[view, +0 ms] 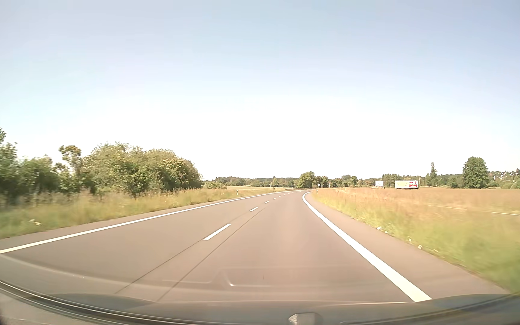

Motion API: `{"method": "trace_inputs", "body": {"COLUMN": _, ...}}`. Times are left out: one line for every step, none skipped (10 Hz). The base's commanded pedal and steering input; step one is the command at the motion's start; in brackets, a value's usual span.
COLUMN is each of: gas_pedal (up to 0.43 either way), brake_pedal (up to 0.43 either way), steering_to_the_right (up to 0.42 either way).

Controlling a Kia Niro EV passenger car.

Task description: Follow the waypoints while adhering to traffic rules and regulations

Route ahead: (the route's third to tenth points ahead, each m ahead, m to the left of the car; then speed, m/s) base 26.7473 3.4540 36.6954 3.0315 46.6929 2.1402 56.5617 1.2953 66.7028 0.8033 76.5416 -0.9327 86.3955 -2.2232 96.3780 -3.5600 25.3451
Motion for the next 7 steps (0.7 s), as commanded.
{"method": "trace_inputs", "body": {"gas_pedal": 0.268, "brake_pedal": 0.030, "steering_to_the_right": 0.010}}
{"method": "trace_inputs", "body": {"gas_pedal": 0.268, "brake_pedal": 0.030, "steering_to_the_right": 0.010}}
{"method": "trace_inputs", "body": {"gas_pedal": 0.268, "brake_pedal": 0.030, "steering_to_the_right": 0.010}}
{"method": "trace_inputs", "body": {"gas_pedal": 0.268, "brake_pedal": 0.030, "steering_to_the_right": 0.010}}
{"method": "trace_inputs", "body": {"gas_pedal": 0.268, "brake_pedal": 0.030, "steering_to_the_right": 0.010}}
{"method": "trace_inputs", "body": {"gas_pedal": 0.260, "brake_pedal": 0.030, "steering_to_the_right": 0.010}}
{"method": "trace_inputs", "body": {"gas_pedal": 0.260, "brake_pedal": 0.030, "steering_to_the_right": 0.010}}
